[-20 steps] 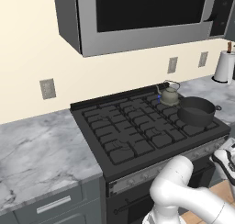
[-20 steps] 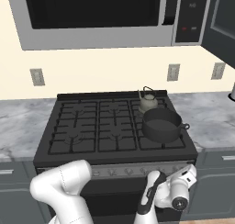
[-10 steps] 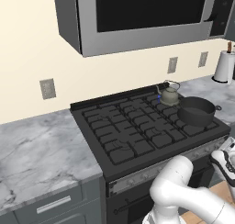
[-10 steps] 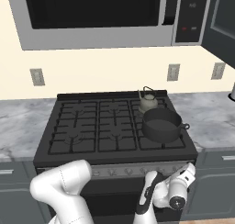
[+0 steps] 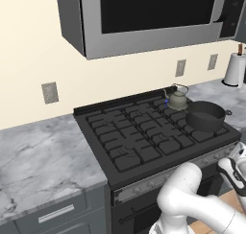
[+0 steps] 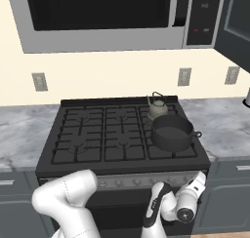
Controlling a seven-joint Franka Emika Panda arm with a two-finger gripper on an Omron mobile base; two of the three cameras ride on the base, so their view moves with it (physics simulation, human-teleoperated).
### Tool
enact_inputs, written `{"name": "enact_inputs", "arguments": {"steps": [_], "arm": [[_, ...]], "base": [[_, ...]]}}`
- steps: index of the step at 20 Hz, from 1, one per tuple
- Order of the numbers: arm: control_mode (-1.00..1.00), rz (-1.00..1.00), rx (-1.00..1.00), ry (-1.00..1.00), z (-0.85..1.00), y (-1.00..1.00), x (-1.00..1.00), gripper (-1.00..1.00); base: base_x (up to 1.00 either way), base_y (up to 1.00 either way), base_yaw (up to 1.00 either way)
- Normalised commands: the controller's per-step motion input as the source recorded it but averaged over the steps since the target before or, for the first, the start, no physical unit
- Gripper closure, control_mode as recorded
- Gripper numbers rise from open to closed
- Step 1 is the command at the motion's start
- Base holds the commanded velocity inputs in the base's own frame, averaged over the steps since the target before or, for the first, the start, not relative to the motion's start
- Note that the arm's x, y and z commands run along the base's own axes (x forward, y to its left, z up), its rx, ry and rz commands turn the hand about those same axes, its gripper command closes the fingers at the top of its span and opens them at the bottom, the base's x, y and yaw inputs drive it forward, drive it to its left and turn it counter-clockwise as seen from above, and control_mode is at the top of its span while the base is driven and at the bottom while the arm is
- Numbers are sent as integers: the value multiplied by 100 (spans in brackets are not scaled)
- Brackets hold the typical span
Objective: Pick the kettle from the cabinet and place it on a stove burner. Then pick the pot from the counter and place it on another stove burner. Finally, turn both burners on.
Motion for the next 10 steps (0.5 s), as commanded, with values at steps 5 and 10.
{"name": "enact_inputs", "arguments": {"steps": [5,10], "arm": [[-100,3,-16,0,2,0,0,100],[-100,3,-15,0,0,0,0,100]], "base": [[0,0,0],[0,0,0]]}}
